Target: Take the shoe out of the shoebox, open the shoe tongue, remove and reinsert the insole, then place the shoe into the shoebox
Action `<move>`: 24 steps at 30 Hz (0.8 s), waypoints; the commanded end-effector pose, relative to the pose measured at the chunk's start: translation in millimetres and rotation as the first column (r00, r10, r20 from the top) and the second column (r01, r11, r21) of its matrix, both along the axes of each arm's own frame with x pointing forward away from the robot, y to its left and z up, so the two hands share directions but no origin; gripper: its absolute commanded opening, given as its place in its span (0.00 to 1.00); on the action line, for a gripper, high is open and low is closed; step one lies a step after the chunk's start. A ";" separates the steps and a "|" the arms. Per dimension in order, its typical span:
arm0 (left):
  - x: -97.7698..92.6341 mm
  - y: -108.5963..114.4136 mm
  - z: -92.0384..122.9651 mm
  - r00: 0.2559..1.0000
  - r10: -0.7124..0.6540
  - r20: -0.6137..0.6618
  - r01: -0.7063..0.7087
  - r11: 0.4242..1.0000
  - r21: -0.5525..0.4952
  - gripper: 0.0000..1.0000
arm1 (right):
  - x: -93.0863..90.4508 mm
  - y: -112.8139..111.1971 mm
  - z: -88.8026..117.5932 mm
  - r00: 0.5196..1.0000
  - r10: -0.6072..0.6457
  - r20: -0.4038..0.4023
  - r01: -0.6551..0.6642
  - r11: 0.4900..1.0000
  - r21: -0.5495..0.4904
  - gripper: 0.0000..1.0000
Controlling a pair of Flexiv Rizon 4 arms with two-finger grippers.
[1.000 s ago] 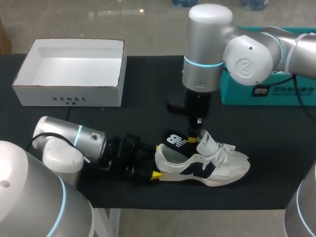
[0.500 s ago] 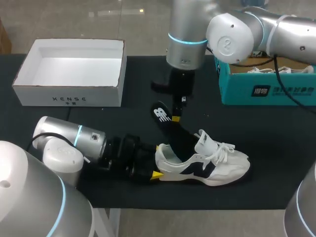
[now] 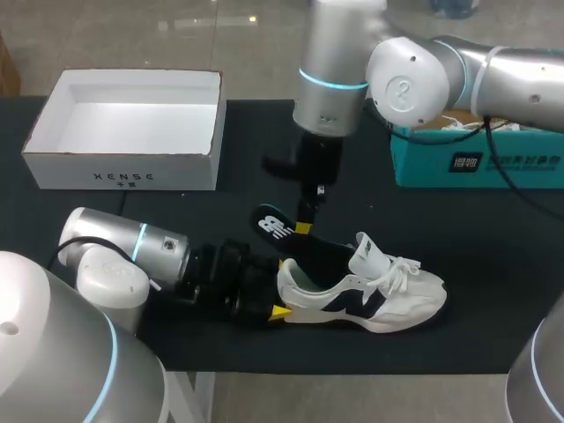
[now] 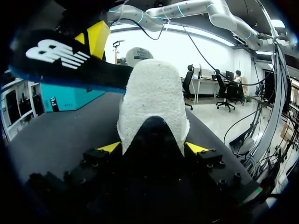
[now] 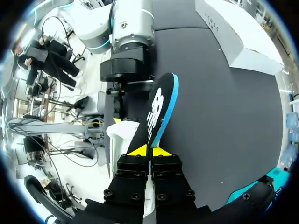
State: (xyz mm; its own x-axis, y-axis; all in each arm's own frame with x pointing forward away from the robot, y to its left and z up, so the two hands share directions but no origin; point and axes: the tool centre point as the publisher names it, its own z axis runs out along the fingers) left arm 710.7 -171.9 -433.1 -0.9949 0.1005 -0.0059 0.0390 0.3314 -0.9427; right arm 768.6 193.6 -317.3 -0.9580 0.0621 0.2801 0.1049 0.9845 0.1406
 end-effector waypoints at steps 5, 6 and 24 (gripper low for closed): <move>0.0 -3.3 -5.1 1.000 0.001 0.001 -0.001 1.000 0.003 0.00 | -16.6 -11.5 -3.1 1.000 -0.023 -0.003 0.024 0.998 0.053 0.42; 0.0 -3.3 -5.1 1.000 0.001 0.001 -0.001 1.000 0.003 0.00 | -17.3 -12.1 -3.5 1.000 -0.024 -0.009 0.025 0.998 0.055 0.41; 0.0 -3.3 -5.1 1.000 0.001 0.001 -0.001 1.000 0.003 0.00 | -22.2 -25.7 -18.6 0.995 -0.088 -0.043 0.090 0.994 0.068 0.43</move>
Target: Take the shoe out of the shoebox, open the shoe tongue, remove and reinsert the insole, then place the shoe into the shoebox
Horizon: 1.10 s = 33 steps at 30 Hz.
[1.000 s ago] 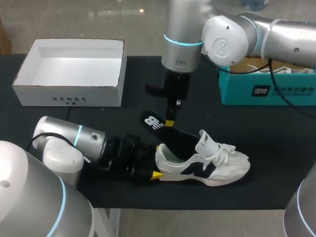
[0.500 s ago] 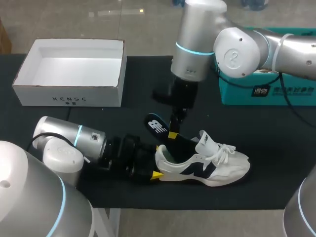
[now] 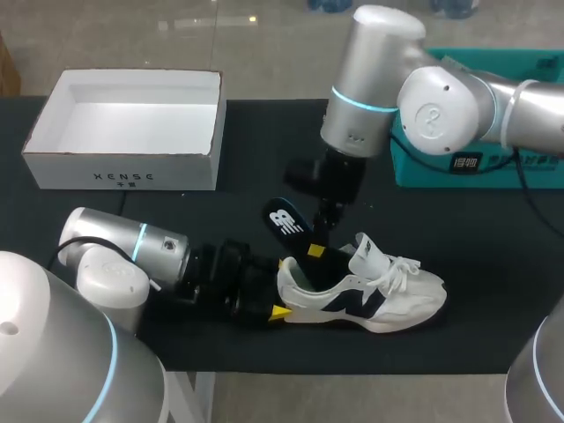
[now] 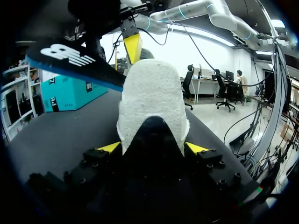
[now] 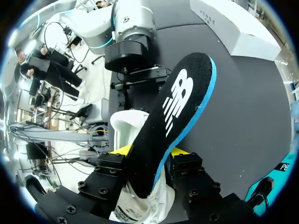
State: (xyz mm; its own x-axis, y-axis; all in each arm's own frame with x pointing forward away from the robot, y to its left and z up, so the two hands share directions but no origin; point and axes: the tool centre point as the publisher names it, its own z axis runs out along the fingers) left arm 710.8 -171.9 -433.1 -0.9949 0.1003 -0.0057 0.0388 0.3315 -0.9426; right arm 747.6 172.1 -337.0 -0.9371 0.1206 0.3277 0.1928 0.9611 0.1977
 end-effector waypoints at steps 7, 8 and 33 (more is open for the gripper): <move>-0.1 -3.3 -5.1 1.000 0.001 0.001 -0.001 1.000 0.003 0.00 | -2.3 -7.3 -4.0 1.000 -0.025 0.003 0.025 1.000 0.018 0.42; -0.1 -3.3 -5.1 1.000 0.001 0.001 -0.001 1.000 0.003 0.00 | -1.6 -7.0 -5.6 1.000 -0.025 0.001 0.025 0.999 0.022 0.42; -0.1 -3.3 -5.1 1.000 0.001 0.001 -0.001 1.000 0.003 0.00 | 37.4 -22.6 92.3 0.981 -0.093 0.170 0.084 0.995 0.057 0.00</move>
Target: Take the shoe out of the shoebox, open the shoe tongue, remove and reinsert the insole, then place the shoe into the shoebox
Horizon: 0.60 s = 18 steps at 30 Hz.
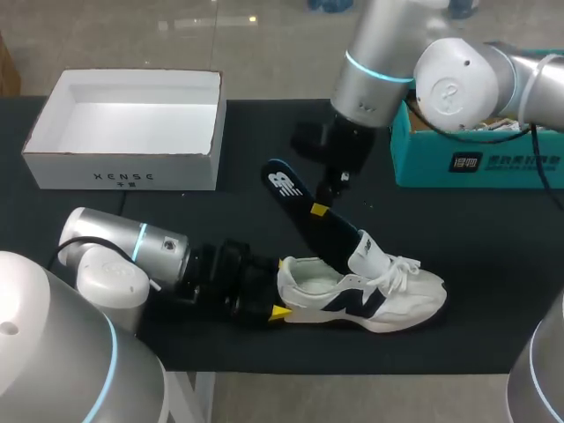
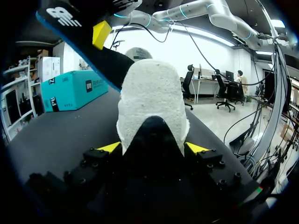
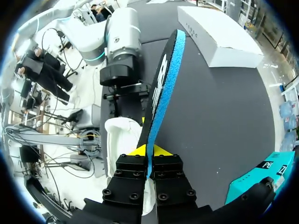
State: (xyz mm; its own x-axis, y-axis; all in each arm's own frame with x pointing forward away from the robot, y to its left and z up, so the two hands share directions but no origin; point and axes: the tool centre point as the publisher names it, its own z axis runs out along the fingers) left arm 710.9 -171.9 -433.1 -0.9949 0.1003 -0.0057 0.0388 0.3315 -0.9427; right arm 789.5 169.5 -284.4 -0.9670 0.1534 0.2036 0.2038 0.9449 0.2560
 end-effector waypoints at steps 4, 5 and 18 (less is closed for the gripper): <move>-0.1 -3.3 -5.1 1.000 0.001 0.001 -0.001 1.000 0.003 0.00 | -3.6 -22.2 46.2 0.998 -0.049 0.050 0.046 0.998 0.047 0.00; -0.1 -3.3 -5.1 1.000 0.001 0.001 -0.001 1.000 0.003 0.00 | -3.6 -22.2 46.2 0.998 -0.049 0.050 0.046 0.998 0.047 0.00; -0.1 -3.3 -5.1 1.000 0.001 0.001 -0.001 1.000 0.003 0.00 | -3.6 -22.2 46.2 0.998 -0.049 0.050 0.046 0.998 0.047 0.00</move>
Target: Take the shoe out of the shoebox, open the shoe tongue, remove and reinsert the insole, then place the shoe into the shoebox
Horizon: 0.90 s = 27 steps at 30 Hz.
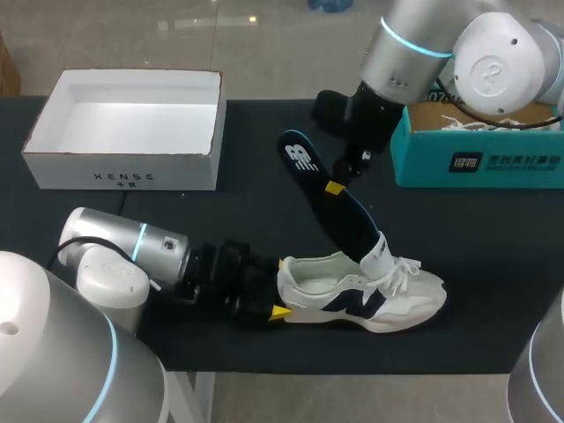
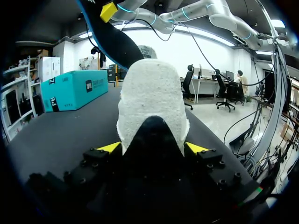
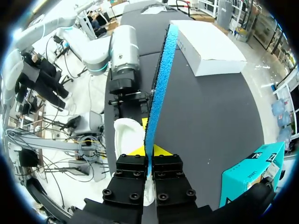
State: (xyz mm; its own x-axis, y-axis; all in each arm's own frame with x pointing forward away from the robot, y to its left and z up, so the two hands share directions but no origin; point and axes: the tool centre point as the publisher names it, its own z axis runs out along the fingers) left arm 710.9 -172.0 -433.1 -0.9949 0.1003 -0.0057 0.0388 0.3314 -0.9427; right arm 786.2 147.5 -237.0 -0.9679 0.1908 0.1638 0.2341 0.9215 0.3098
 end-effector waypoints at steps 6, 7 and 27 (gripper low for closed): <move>-0.1 -3.2 -5.1 1.000 0.001 0.001 -0.001 1.000 0.003 0.00 | -0.3 -0.3 -1.1 1.000 0.000 0.002 0.000 1.000 0.000 0.00; -0.1 -3.2 -5.1 1.000 0.001 0.001 -0.001 1.000 0.003 0.00 | -6.4 -5.5 5.9 1.000 -0.013 0.019 0.012 0.998 0.058 0.00; -0.1 -3.2 -5.1 1.000 0.001 0.001 -0.001 1.000 0.003 0.00 | -12.0 -25.9 115.1 0.994 -0.108 -0.010 0.097 0.837 0.538 0.00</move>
